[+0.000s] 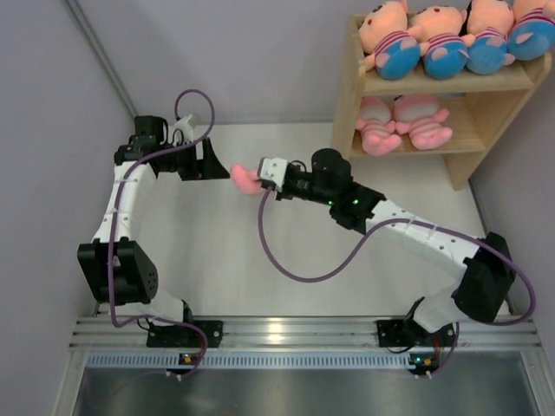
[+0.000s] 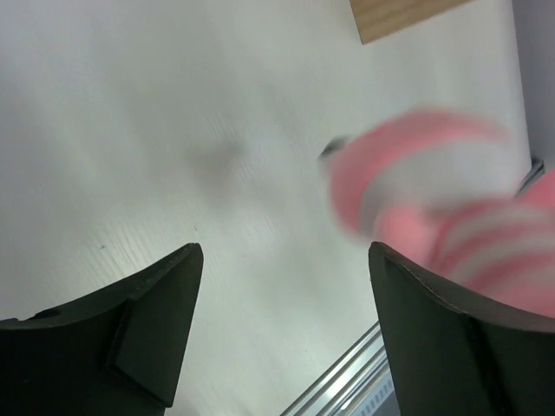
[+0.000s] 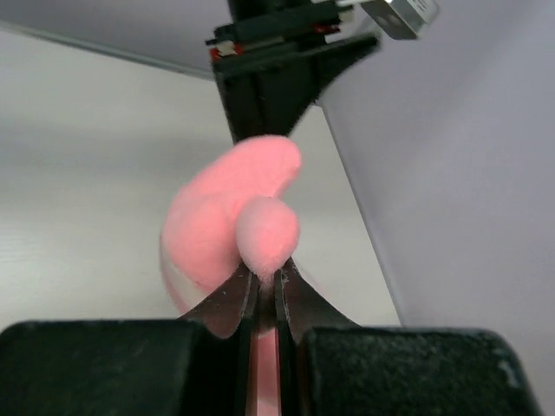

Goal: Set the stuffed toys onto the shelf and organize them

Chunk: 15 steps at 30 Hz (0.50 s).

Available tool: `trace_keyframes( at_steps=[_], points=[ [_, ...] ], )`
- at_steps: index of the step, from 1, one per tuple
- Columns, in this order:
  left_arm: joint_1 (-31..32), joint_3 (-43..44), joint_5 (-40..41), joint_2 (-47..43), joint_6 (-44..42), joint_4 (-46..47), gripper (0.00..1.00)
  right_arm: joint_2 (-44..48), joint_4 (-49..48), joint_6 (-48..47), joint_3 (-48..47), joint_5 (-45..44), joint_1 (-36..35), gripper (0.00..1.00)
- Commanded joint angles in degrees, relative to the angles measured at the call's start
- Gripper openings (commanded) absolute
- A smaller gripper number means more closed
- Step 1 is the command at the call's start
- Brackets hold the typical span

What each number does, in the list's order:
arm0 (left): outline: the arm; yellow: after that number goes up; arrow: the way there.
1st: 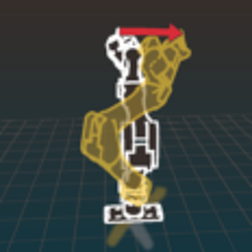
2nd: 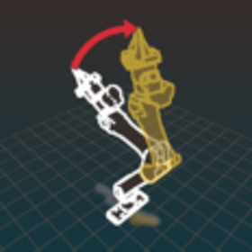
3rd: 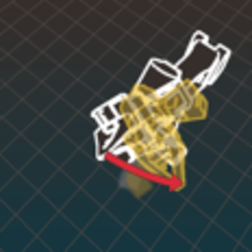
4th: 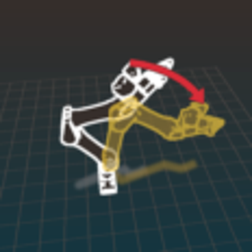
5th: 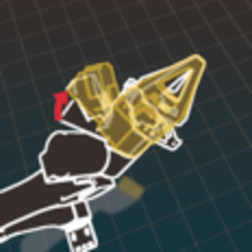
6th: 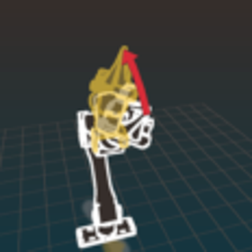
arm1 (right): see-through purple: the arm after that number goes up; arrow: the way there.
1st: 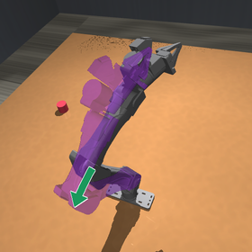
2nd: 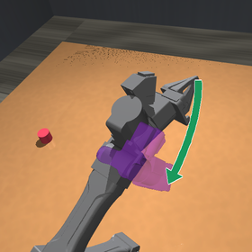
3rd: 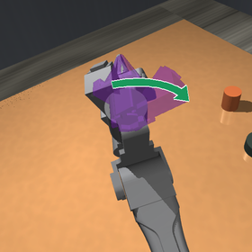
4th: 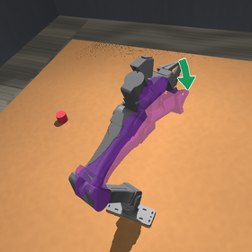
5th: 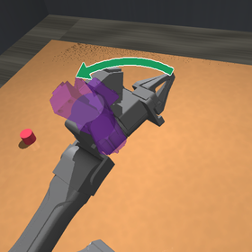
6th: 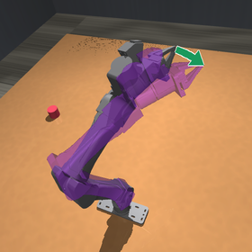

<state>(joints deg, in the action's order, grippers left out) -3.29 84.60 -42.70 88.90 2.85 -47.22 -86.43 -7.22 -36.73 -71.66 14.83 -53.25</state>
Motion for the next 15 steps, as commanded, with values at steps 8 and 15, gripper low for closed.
trace_keyframes(
  at_steps=[8, 15],
  points=[
    [0.2, 8.0, -5.3, -6.3, -30.0, -13.7, 0.92, 6.1, 12.5, 6.2, 2.2, 15.7, 8.7, 0.0],
    [5.1, 1.5, 0.8, -11.6, -49.3, -15.0, 0.99, 6.4, 20.3, 2.1, -7.1, 17.2, 9.2, 0.0]
  ],
)
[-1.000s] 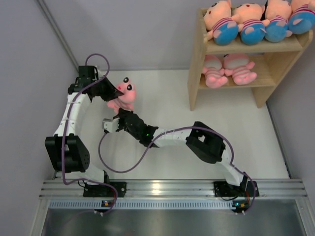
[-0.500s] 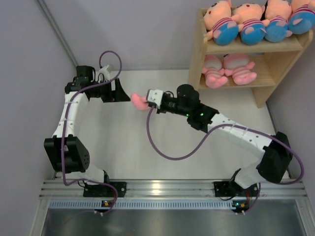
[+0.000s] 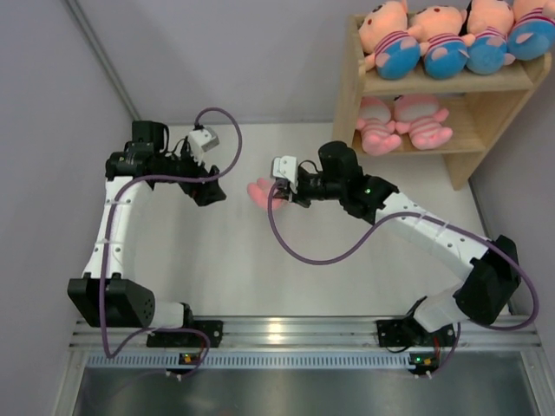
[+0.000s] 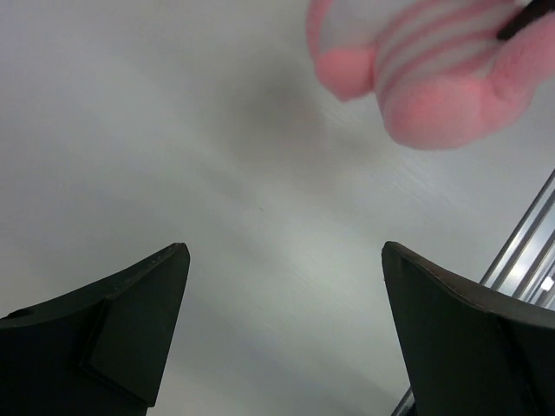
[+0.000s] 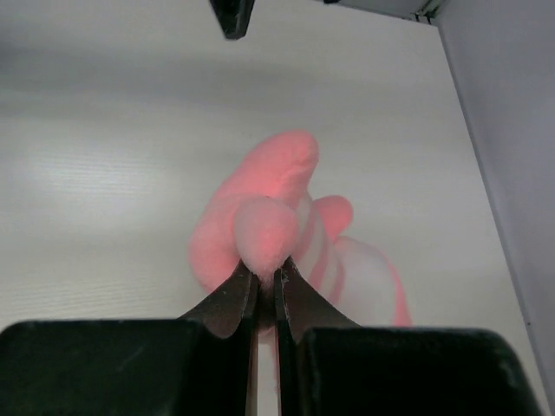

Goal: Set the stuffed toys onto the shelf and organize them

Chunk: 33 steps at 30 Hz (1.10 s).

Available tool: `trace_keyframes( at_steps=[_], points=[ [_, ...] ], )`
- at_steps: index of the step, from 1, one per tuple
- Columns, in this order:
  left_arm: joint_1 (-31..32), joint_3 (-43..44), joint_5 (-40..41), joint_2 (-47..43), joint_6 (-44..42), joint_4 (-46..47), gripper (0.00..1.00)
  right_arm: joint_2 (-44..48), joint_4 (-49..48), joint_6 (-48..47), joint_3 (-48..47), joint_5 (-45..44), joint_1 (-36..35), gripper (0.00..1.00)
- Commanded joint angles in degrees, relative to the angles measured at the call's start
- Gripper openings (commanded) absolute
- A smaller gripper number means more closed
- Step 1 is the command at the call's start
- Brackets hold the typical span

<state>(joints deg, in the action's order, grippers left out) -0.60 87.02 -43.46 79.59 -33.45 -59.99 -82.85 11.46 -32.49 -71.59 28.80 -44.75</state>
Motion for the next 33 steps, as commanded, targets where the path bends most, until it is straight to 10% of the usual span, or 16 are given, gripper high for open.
trace_keyframes(
  at_steps=[1, 14, 33],
  points=[
    [3.7, 0.8, 1.4, -3.1, -15.1, -2.2, 0.99, 2.9, 2.6, -2.7, -8.2, 3.7, 0.6, 0.0],
    [6.5, 3.4, 4.8, -8.8, -22.3, -2.2, 0.99, 5.2, -0.4, -2.1, -15.2, 6.7, 0.1, 0.0],
    [8.1, 11.1, -12.0, -9.9, -28.5, -2.2, 0.99, 4.5, -13.7, 7.7, -17.5, 18.5, -2.9, 0.0]
  ],
)
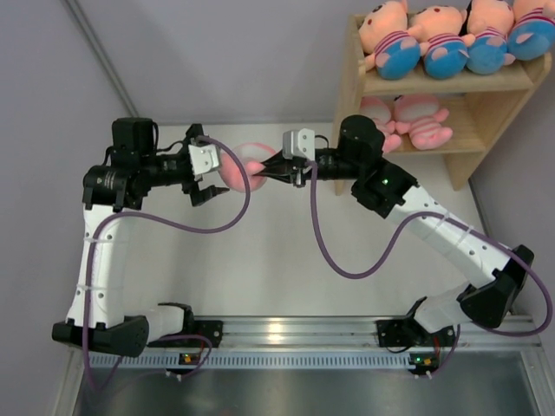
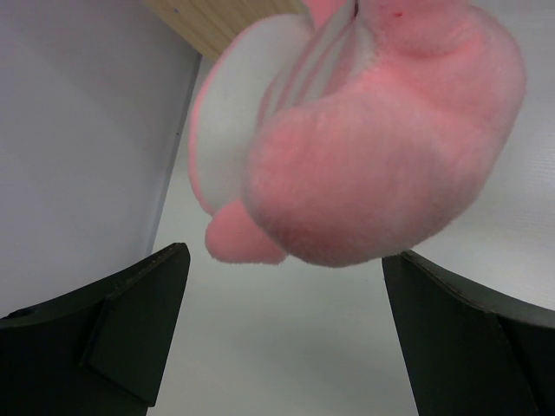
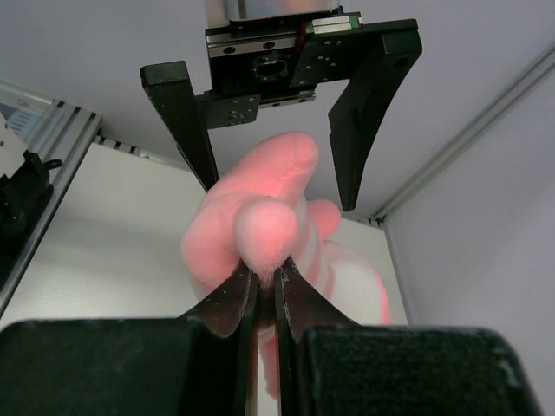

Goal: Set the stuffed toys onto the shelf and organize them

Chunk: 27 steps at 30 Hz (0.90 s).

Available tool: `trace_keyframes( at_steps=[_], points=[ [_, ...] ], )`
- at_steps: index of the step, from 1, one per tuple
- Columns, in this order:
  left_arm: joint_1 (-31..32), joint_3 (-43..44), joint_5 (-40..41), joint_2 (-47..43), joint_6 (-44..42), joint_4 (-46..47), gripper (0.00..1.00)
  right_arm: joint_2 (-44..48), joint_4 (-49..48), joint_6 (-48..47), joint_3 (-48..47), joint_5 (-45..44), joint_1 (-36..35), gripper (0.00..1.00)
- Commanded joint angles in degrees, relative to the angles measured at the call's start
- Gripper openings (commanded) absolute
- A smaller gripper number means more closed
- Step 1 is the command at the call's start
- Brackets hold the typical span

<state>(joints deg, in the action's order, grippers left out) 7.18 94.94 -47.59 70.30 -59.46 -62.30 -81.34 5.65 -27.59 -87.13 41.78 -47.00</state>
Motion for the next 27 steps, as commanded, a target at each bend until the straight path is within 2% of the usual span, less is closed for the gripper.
trace_keyframes(
  at_steps=[1, 11, 14, 15, 16, 17, 20, 21, 22, 23, 24, 26, 27],
  points=[
    [0.3, 3.4, -8.6, -0.5, -3.0, 0.2, 0.98, 3.4, -8.5, 3.2, -2.1, 5.8, -0.7, 0.0],
    [0.3, 5.7, -11.3, -0.8, -5.2, 0.2, 0.98, 4.0, -18.2, 7.5, -0.8, 8.8, -2.6, 0.0],
    [0.3, 8.5, -13.7, -0.1, -4.1, 0.2, 0.58, 3.4, -20.4, 9.4, -0.5, 10.1, -2.7, 0.0],
    [0.3, 8.9, -14.0, 0.0, -3.7, 0.1, 0.34, 3.1, -19.9, 9.5, -0.4, 9.6, -2.7, 0.0],
    [0.3, 9.1, -14.3, -0.2, -3.6, 0.1, 0.2, 3.2, -18.7, 9.4, 0.2, 9.3, -2.7, 0.0],
    [0.3, 9.0, -14.2, -0.3, -3.0, 0.1, 0.0, 3.4, -18.4, 9.5, 0.7, 9.3, -2.7, 0.0],
    [0.3, 7.3, -13.8, -1.4, -2.4, 0.2, 0.0, 3.7, -17.9, 10.5, 3.4, 8.7, -2.6, 0.0],
    [0.3, 6.8, -13.0, -1.6, -2.5, 0.1, 0.0, 4.0, -16.6, 10.5, 3.5, 7.5, -2.4, 0.04],
    [0.3, 6.2, -11.6, -1.8, -3.0, 0.2, 0.0, 4.3, -11.8, 10.5, 3.2, 6.8, -2.1, 0.17],
    [0.3, 4.6, -9.4, -2.4, -5.3, 0.1, 0.0, 4.4, -8.9, 10.4, 2.7, 6.0, -1.2, 0.35],
    [0.3, 3.5, -4.1, -2.8, -7.1, 0.2, 0.0, 5.3, -5.9, 9.8, 1.2, 3.8, -0.5, 0.67],
    [0.3, -0.6, 2.2, -3.6, -15.1, 0.2, 0.0, 6.4, 5.0, 5.5, -0.4, -0.8, 1.3, 0.86],
    [0.3, -2.0, 4.9, -3.7, -17.6, 0.2, 0.0, 7.2, 8.1, 3.3, -1.8, -6.7, 1.2, 0.91]
  ],
)
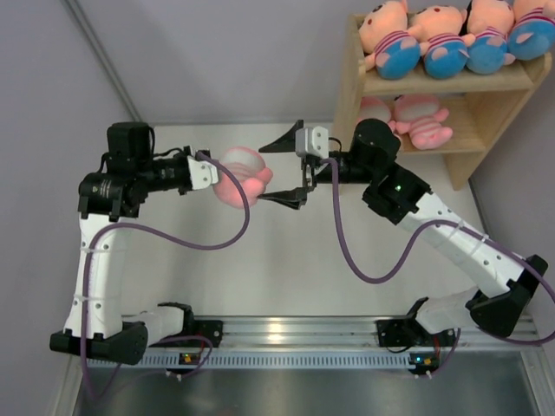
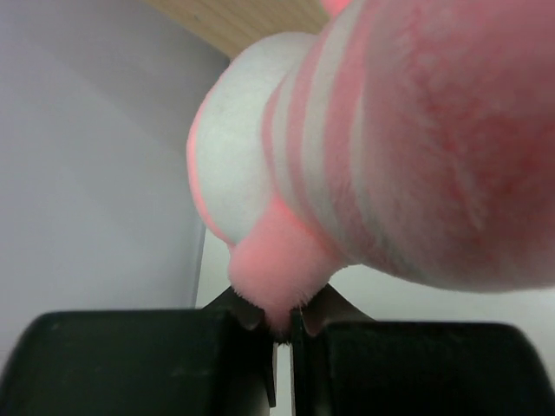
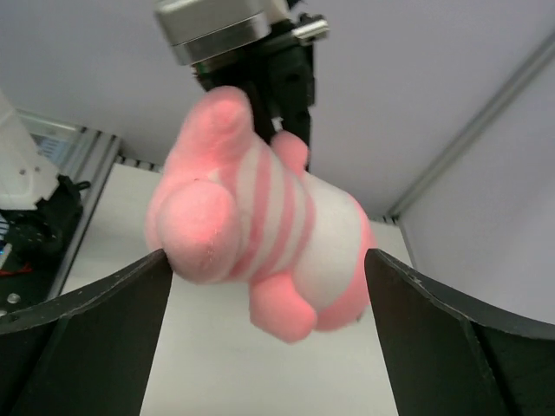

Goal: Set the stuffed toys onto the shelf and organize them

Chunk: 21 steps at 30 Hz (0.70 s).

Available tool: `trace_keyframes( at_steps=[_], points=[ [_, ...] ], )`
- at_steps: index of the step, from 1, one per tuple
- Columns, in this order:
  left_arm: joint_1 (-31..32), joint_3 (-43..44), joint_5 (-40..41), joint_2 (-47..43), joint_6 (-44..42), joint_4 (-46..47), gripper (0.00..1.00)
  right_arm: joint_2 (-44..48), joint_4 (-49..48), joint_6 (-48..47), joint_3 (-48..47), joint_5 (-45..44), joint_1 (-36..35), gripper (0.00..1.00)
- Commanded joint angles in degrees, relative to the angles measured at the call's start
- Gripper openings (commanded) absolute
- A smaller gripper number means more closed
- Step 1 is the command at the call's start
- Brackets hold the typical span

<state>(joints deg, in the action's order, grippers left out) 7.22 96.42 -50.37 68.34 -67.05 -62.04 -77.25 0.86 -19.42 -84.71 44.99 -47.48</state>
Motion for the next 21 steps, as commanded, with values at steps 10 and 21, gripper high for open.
trace_keyframes(
  at_steps=[10, 21],
  points=[
    [0.2, -3.5, 10.6, 0.8, -5.3, 0.0, 0.0, -4.0, 12.2, -5.3, -6.9, -5.0, -0.9, 0.92],
    [0.2, -2.9, 15.7, 2.1, 0.1, 1.9, 0.0, -14.6, -0.3, 7.5, -8.2, -5.0, -4.4, 0.9]
  ],
)
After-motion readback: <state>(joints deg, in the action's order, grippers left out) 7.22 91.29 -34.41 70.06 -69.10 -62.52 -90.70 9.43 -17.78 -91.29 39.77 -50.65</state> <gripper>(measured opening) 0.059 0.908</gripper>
